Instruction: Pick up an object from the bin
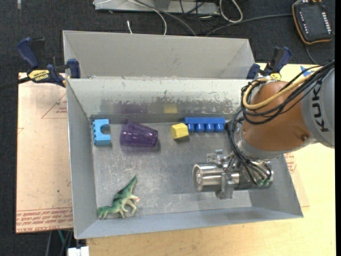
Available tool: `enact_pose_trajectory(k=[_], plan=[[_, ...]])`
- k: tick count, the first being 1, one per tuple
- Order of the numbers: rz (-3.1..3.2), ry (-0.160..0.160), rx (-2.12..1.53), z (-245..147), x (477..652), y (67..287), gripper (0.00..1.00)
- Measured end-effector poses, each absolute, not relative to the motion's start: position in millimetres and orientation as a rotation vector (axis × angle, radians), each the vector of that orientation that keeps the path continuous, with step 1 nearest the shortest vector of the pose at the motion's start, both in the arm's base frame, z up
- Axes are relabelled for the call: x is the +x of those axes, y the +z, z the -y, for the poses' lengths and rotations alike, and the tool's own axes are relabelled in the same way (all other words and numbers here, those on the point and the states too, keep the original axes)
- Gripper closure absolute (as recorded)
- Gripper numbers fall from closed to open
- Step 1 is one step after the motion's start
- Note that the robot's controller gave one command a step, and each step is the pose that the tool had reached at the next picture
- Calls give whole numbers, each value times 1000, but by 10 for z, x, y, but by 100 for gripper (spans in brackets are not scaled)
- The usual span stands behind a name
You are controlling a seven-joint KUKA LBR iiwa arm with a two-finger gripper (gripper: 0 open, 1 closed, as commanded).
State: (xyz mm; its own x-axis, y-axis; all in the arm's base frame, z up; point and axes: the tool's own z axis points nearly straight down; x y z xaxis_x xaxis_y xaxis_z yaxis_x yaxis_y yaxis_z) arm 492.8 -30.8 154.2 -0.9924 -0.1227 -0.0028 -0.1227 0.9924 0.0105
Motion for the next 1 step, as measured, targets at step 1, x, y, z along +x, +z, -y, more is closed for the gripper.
enact_pose_trajectory(k=[1], plan=[[-3129, 15, -193, 310, 4941, 1876, 100]])
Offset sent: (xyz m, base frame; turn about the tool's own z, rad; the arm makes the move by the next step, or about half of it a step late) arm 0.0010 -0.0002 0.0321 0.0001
